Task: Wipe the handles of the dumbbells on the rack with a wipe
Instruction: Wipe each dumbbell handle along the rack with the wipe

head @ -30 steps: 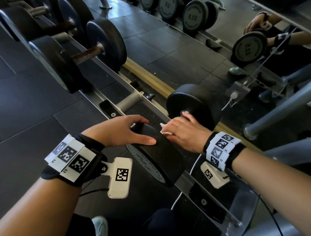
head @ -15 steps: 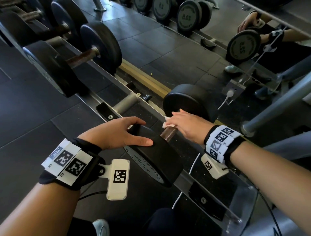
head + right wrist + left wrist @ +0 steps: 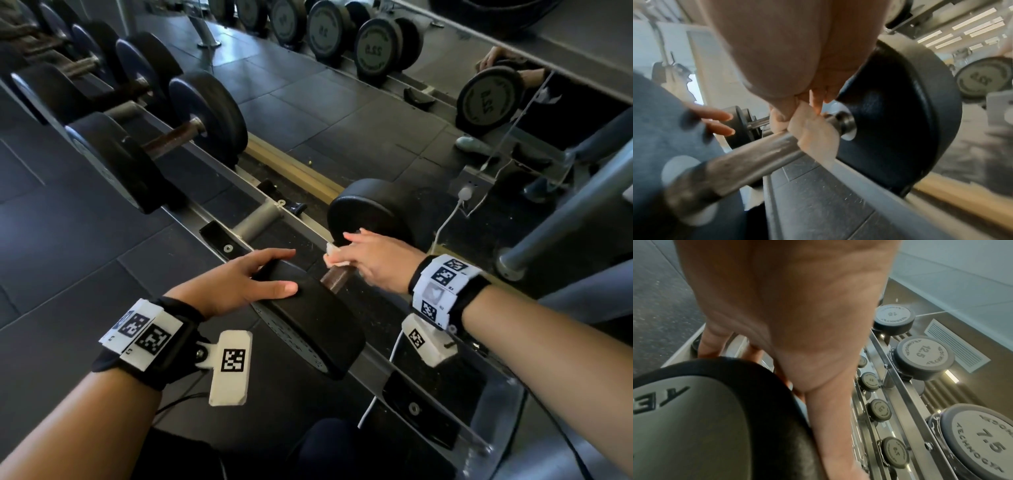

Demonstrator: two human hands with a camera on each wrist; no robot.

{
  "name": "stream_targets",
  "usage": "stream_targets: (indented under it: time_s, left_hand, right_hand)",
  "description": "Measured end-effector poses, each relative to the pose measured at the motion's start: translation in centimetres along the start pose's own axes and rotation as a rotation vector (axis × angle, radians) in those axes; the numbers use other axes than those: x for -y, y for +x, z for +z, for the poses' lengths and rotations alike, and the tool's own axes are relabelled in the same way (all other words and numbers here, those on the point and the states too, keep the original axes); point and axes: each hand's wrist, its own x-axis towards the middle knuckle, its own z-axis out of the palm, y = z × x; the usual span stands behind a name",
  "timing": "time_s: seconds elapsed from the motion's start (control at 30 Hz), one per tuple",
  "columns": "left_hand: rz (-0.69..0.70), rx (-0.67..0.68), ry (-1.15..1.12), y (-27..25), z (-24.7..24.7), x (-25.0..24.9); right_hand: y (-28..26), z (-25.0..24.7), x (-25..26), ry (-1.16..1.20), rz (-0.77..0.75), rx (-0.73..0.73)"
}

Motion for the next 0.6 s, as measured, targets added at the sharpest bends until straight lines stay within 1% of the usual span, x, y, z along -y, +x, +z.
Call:
stream_targets:
  time_s: [0.13,0.17,0.23,0.3,0.37,0.43,0.53,0.6]
  left_hand:
    - [-0.011,-0.02,-0.003,0.0,0.2,0.2]
    - [-0.018,-0.02,-0.004,-0.1,0.3,0.2]
    - [-0.037,-0.013,-0.001,-0.1,0.2,0.0]
    - [-0.055,-0.006,0.008,-0.1,0.2,-0.3]
    - [-0.065,-0.008,0.013,-0.2,0.1,-0.5]
    - [-0.072,-0.01,0.022,-0.1,0.1,-0.6]
    - [-0.089,-0.006,0.062,-0.1,-0.1,-0.7]
    - [-0.101,0.009,0.095,-0.1,-0.1,-1.0]
  right_hand:
    - [-0.4,1.9,1.6,0.021,-0.148,0.065]
    - [-0.4,2.0,1.7,0.018,-0.165,0.077]
    - [-0.3,1.3,1.4,-0.016,-0.094,0.043]
    - [-0.3,0.2,1.0,-0.077,0.015,-0.049]
    - [-0.3,-0.4,1.0,-0.126,0.085,-0.095]
    - [-0.5,-0.3,1.6,-0.097,0.082,-0.089]
    - [-0.9,0.5,2.8,0.024,-0.002,0.006]
    - [-1.0,0.9,3.3,0.045,-0.039,0.067]
